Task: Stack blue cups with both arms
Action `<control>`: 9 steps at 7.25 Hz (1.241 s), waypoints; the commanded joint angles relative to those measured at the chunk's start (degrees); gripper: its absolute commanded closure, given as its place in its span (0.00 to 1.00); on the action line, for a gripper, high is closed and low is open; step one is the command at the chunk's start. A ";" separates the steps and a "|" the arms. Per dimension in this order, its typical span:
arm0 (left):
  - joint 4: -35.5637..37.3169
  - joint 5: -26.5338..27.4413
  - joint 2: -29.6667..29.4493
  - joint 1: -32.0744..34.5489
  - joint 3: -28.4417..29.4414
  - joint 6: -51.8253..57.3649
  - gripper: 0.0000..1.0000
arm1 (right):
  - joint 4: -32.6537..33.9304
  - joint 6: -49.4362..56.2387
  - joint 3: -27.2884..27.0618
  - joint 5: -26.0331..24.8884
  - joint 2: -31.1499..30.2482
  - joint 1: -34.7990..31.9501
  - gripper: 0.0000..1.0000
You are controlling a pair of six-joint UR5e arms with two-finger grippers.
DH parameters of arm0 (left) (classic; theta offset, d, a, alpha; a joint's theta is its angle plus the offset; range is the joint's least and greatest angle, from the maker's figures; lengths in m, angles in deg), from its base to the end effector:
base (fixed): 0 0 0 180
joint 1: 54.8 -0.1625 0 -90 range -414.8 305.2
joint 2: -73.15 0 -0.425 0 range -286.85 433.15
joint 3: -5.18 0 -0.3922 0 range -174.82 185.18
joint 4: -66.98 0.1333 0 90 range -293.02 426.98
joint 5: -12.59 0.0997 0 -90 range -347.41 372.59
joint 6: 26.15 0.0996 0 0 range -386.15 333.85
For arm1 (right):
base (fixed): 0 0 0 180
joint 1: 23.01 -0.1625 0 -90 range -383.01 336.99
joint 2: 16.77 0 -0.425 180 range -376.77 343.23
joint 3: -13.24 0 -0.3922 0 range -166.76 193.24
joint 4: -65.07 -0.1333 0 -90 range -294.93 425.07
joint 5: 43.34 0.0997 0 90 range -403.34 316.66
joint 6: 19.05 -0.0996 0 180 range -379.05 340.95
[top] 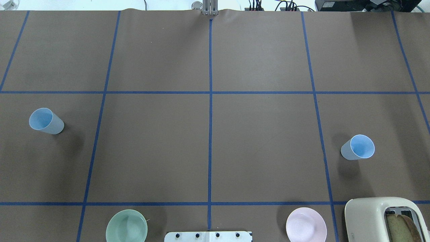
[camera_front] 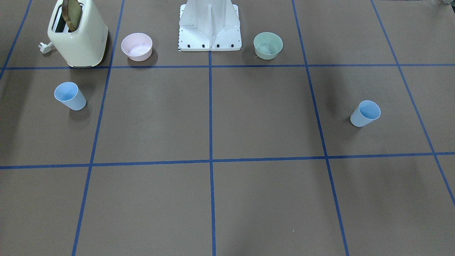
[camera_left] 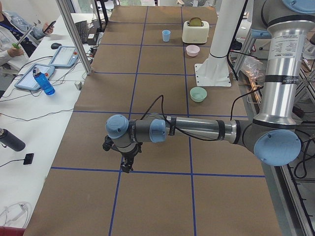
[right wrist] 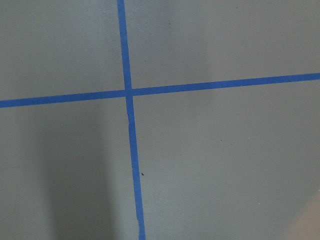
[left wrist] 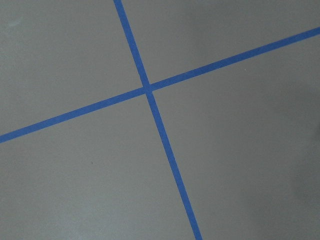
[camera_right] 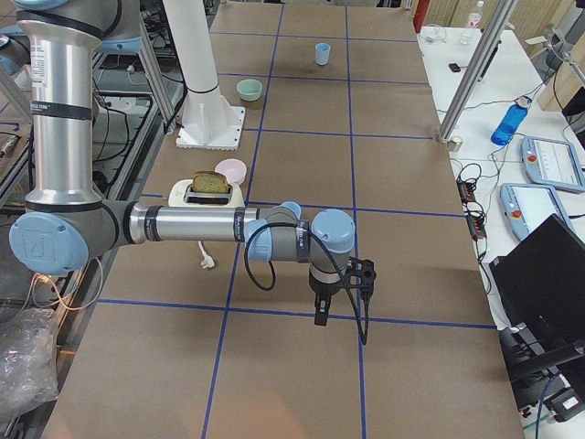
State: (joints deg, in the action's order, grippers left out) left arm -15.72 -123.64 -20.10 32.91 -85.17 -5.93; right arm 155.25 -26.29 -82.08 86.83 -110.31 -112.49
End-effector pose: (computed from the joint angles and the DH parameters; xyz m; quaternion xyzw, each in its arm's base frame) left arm -0.0409 -0.5126 0.6374 0.0318 0.3922 0.1670 0.9040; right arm 0.0648 -0.4682 0.6478 -0.0102 -0.3435 0.0503 0.9378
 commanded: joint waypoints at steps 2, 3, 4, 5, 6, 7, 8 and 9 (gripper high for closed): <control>0.00 0.00 -0.18 -0.09 -0.18 -1.05 0.01 | 0.00 -0.15 -3.10 1.92 0.02 0.09 0.00; -0.09 0.00 -0.35 -0.35 -0.96 -4.01 0.01 | 0.00 -0.41 -3.20 3.59 0.02 0.09 0.00; -0.09 0.00 -0.87 -0.53 -1.06 -5.70 0.01 | 0.09 -0.32 -3.81 6.13 -0.07 0.09 0.00; -0.87 -0.18 -1.31 -1.14 -1.15 -8.76 0.01 | -0.35 -0.50 -4.17 12.50 0.02 0.09 0.00; -4.71 -1.31 -1.23 -3.41 -1.24 -15.14 0.01 | -5.57 -0.67 -5.13 14.31 -0.33 0.78 0.00; -9.53 -1.32 -1.06 -5.26 -1.32 -21.56 0.01 | -6.41 -1.37 -4.96 14.33 -1.03 1.84 0.00; -12.10 -1.41 -1.06 -7.19 -1.41 -26.23 0.01 | -6.76 -4.25 -5.05 14.41 -1.29 2.63 0.00; -12.74 -1.67 -1.06 -9.30 -3.33 -30.80 0.01 | -6.77 -4.45 -7.14 13.98 -2.86 5.51 0.02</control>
State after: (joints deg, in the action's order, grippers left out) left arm -26.45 -125.04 -21.18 26.16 -86.97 -30.71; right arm 148.90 -29.53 -87.52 100.96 -111.76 -109.65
